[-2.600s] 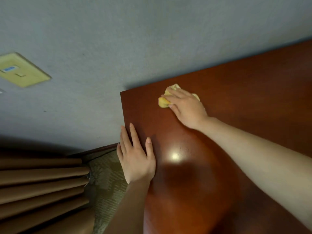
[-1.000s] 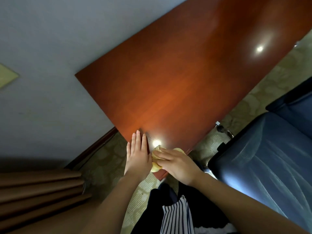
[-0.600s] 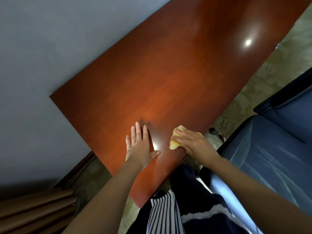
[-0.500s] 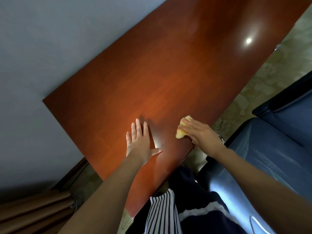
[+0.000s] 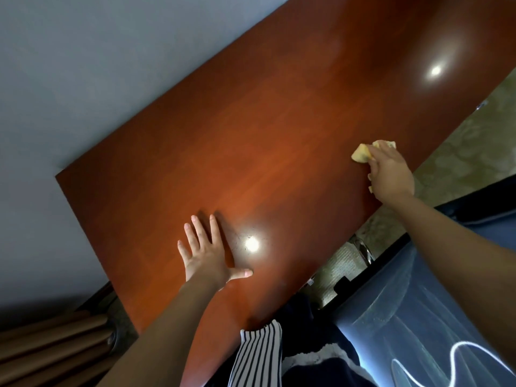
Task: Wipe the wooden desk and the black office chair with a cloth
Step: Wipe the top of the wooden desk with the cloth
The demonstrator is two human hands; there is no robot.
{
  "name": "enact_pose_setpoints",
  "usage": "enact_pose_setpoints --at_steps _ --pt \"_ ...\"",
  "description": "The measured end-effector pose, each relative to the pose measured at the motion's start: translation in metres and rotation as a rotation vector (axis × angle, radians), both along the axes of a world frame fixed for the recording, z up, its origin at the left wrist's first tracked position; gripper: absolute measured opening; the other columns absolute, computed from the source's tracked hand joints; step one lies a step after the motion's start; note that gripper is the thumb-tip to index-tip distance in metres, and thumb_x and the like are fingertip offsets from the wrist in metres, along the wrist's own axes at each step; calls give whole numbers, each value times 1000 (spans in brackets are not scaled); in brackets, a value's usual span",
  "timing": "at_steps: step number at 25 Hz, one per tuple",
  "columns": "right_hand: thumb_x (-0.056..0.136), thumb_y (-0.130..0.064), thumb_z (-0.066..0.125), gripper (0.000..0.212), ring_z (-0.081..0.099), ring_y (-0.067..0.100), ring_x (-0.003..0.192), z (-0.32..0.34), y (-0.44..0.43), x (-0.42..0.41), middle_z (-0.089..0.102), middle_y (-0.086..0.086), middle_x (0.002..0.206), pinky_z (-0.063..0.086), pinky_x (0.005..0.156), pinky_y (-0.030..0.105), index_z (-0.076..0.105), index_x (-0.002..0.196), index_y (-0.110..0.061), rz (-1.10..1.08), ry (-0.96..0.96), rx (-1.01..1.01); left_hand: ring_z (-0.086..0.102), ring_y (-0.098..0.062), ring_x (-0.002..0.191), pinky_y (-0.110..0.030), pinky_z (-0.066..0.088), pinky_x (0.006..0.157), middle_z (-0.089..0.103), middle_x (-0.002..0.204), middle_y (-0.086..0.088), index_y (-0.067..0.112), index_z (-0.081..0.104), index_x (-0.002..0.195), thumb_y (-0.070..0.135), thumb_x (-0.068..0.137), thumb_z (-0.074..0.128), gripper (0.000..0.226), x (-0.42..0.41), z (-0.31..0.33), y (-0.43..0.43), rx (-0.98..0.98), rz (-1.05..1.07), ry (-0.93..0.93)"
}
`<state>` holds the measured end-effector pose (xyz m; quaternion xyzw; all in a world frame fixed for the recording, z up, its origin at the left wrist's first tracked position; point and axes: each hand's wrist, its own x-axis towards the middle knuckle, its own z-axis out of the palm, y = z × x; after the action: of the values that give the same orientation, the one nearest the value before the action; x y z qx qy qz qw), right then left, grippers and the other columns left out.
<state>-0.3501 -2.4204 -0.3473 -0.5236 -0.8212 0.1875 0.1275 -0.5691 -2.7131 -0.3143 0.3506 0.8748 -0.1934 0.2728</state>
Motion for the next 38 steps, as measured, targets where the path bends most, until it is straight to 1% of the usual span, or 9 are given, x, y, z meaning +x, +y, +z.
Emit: enact_pose_setpoints --at_steps 5,13,15,16,19,25,28,31,38 --pt "98 -7 37 40 31 34 132 2 21 -44 36 17 143 28 109 42 44 137 -9 -97 -100 -17 -28 -40 139 -56 -4 113 -38 146 -24 10 -41 134 82 56 61 148 3 3 7 -54 10 35" --pt "101 -14 31 47 9 16 145 3 -84 -123 16 -4 157 10 112 21 30 146 -26 368 -105 -50 -31 -39 138 -59 -8 111 -40 146 -21 8 -40 135 88 50 57 152 0 6 7 -63 22 30" --pt "98 -13 38 46 20 20 143 6 -115 -133 26 0 154 18 112 24 39 143 -24 515 -89 3 -31 -38 138 -59 -9 111 -40 146 -20 8 -41 134 90 48 55 152 0 5 4 -48 39 36" --pt "93 -9 46 45 33 24 138 9 -130 -136 38 4 148 29 109 27 50 136 -21 585 -52 46 -31 -38 138 -59 -9 111 -41 146 -20 8 -42 133 91 48 53 152 0 4 2 -37 48 42" --pt "73 -1 60 42 59 28 115 11 -165 -137 63 7 125 54 86 33 70 111 -15 748 87 86 -33 -35 138 -58 -10 111 -44 143 -15 10 -44 130 92 49 50 148 2 0 -6 30 57 38" --pt "82 -4 63 33 57 29 117 3 -142 -111 61 8 126 54 87 41 69 112 -15 1206 105 104 -40 -28 132 -55 -11 112 -50 138 -9 16 -43 132 90 55 45 139 -12 -2 -14 144 61 9" --pt "86 -10 52 35 52 25 124 8 -97 -102 57 3 133 51 89 39 66 117 -21 1116 16 124 -33 -31 138 -56 -8 113 -44 144 -12 12 -35 140 87 59 49 139 -30 -2 -7 109 73 43" --pt "91 -8 48 43 36 22 137 7 -39 -99 41 -1 147 38 101 39 55 130 -24 925 -83 48 -29 -34 140 -58 -7 112 -39 148 -17 12 -36 138 90 56 47 140 -45 -2 4 63 54 62" --pt "96 -3 43 42 30 28 138 4 42 -137 38 7 148 30 112 41 50 136 -16 443 -3 9 -30 -37 139 -58 -9 111 -44 144 -16 15 -44 131 95 43 43 147 -60 -8 13 33 62 27"
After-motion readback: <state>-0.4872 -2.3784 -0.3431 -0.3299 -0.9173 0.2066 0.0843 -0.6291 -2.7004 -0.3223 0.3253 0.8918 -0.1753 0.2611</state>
